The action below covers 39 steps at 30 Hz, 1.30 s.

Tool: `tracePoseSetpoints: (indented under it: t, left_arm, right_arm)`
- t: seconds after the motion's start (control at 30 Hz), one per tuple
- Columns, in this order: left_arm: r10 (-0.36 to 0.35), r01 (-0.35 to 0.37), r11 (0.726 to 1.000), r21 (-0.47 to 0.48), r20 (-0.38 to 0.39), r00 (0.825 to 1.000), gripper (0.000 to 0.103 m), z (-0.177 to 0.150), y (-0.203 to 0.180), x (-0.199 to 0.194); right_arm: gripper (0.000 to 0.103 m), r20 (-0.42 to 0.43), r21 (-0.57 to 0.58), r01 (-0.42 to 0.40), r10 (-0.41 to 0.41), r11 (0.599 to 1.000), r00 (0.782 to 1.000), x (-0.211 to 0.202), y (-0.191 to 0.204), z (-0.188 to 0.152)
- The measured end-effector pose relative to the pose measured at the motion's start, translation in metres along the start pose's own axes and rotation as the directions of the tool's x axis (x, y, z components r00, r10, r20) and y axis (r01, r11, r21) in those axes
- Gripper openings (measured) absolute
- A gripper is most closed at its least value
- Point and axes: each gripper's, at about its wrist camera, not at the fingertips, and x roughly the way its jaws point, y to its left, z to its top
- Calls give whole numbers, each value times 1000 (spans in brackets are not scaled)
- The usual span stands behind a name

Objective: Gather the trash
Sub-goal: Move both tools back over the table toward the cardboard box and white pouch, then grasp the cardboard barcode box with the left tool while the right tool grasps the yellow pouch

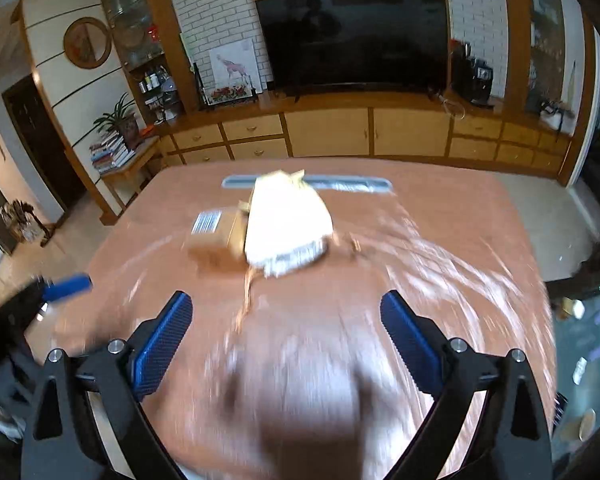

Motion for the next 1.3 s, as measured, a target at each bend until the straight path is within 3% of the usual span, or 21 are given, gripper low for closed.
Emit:
tracePoseSetpoints:
  t: [0.23, 0.57, 0.67, 0.73, 1.03, 1.3]
  left_arm:
    - [53, -55, 997, -50, -35, 998, 101, 31, 8, 60]
    - [75, -84, 991, -104, -85, 993, 100, 47, 19, 105]
    - [52, -64, 991, -119, -97, 994, 87, 48, 22, 111]
    - [35, -50, 991, -128, -114, 993, 72, 47, 23, 115]
    - [23, -34, 990, -137, -81, 996, 65, 44, 22, 107]
    - [9, -19, 988, -156, -62, 998, 59, 40, 28, 89]
  right_arm:
    - [93, -111, 72, -56, 64, 996, 992, 93, -8, 67]
    - [93, -246, 63, -44, 58, 997, 967, 167, -4, 89]
    - [83, -262, 65, -65, 79, 996, 962, 174, -7, 87]
    - [72, -261, 61, -74, 87, 995, 961, 175, -8, 89]
    - [56, -204, 43, -92, 98, 995, 974, 166, -14, 87]
    - [55, -145, 107, -98, 114, 989, 983, 140, -33, 81]
